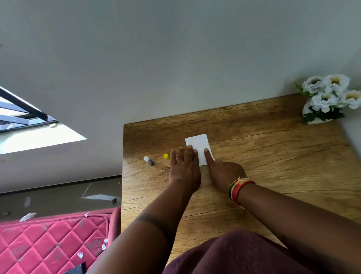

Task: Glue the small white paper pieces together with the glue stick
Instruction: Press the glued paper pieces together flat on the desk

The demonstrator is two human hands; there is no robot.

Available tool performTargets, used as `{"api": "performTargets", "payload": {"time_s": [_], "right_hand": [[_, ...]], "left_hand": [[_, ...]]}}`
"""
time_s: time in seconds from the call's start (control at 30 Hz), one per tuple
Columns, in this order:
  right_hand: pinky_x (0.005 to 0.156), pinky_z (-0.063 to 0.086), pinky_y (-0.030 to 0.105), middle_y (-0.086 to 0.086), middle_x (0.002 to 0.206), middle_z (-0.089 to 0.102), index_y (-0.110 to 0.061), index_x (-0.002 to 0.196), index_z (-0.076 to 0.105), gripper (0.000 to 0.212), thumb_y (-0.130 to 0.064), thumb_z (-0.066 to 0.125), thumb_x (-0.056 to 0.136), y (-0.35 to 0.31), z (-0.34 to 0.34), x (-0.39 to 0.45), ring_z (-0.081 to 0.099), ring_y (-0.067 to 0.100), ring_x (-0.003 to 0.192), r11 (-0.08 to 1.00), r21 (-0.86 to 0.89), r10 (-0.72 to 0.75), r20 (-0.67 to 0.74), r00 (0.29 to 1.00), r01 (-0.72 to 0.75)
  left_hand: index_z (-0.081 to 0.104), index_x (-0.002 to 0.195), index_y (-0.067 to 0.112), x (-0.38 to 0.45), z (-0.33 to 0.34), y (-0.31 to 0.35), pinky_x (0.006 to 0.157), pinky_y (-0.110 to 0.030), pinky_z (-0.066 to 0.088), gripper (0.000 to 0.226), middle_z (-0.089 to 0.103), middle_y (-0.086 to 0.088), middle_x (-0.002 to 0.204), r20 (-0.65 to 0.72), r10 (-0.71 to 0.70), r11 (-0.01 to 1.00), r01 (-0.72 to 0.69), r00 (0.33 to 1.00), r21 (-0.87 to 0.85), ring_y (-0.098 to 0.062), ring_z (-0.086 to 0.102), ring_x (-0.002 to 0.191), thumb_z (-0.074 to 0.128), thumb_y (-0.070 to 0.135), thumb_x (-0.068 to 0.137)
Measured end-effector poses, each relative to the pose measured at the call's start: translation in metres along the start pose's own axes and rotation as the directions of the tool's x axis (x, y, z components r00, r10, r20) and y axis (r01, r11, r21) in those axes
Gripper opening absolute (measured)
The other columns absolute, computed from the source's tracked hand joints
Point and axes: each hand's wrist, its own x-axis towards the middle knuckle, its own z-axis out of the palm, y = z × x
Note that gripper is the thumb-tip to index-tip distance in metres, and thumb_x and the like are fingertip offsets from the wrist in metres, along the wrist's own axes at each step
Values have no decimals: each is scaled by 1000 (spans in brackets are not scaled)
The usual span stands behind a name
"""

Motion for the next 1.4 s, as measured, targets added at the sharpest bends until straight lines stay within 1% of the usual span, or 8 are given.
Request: {"api": "performTargets", "payload": {"time_s": [0.13, 0.33, 0.53, 0.67, 0.77, 0.97, 1.13, 1.4], "right_hand": [[63, 49, 35, 12, 99, 69, -18, 159, -11, 70, -36, 30, 105, 2, 1, -6, 66, 24, 74, 995, 66, 72, -10, 997, -71], [87, 53, 46, 20, 116, 69, -13, 160, 3, 59, -28, 21, 107, -7, -5, 0, 68, 36, 99, 990, 48, 128, 18, 992, -129], [67, 43, 41, 18, 115, 69, -10, 159, -10, 67, -21, 27, 103, -5, 3, 4, 63, 32, 83, 996, -40, 81, -25, 996, -82], [77, 50, 41, 16, 122, 67, -9, 151, 34, 55, -21, 42, 98, -8, -16, 7, 67, 35, 104, 993, 57, 110, -60, 992, -107], [75, 49, 35, 13, 118, 69, -11, 129, 59, 39, -26, 48, 95, -7, -32, 6, 67, 33, 102, 966, 227, 140, -54, 989, -125], [85, 54, 39, 12, 127, 68, -22, 148, 44, 51, -27, 45, 97, -10, 0, -14, 67, 33, 108, 903, 426, 163, -201, 966, -64], [85, 56, 40, 13, 126, 67, -29, 156, 29, 62, -21, 45, 97, -3, 17, -24, 66, 31, 106, 941, 338, 82, -158, 984, -24], [82, 57, 37, 7, 121, 72, -19, 133, 60, 38, -28, 48, 98, -10, 5, -24, 69, 27, 103, 900, 435, 116, -326, 938, 40]], "left_hand": [[-10, 164, 10, -4, 6, 1, 126, -63, -6, 85, -15, -15, 173, -3, -22, 999, 22, 1000, -39, -41, -16, 159, 45, 26, 103], [-21, 162, 10, -27, 36, 13, 126, -59, -8, 79, -24, -15, 171, -77, -59, 996, 54, 995, -74, -42, -17, 159, 33, 26, 107], [-13, 164, 10, -41, 40, 15, 128, -59, 2, 73, -16, -14, 173, -50, -53, 996, 49, 997, -80, -44, -5, 159, 32, 23, 108], [-6, 165, 7, -36, 22, 19, 128, -58, 11, 75, -7, -16, 174, 17, -68, 996, 69, 998, -59, -45, 5, 158, 38, 24, 106], [7, 165, 7, -33, 11, 19, 125, -57, 23, 77, 3, -15, 174, 39, -80, 990, 84, 996, -112, -44, 19, 154, 49, 24, 102], [12, 165, 11, -34, 6, 16, 121, -55, 30, 80, 7, -10, 174, 57, -88, 970, 99, 994, -223, -41, 22, 154, 56, 24, 99], [14, 165, 15, -39, 8, 11, 123, -54, 26, 81, 9, -7, 175, 26, -75, 947, 80, 997, -311, -37, 17, 157, 59, 23, 97], [34, 159, 18, -56, 11, 0, 122, -54, 33, 64, 31, -7, 168, -78, -92, 884, 45, 993, -466, -36, 31, 152, 53, 16, 98]]}}
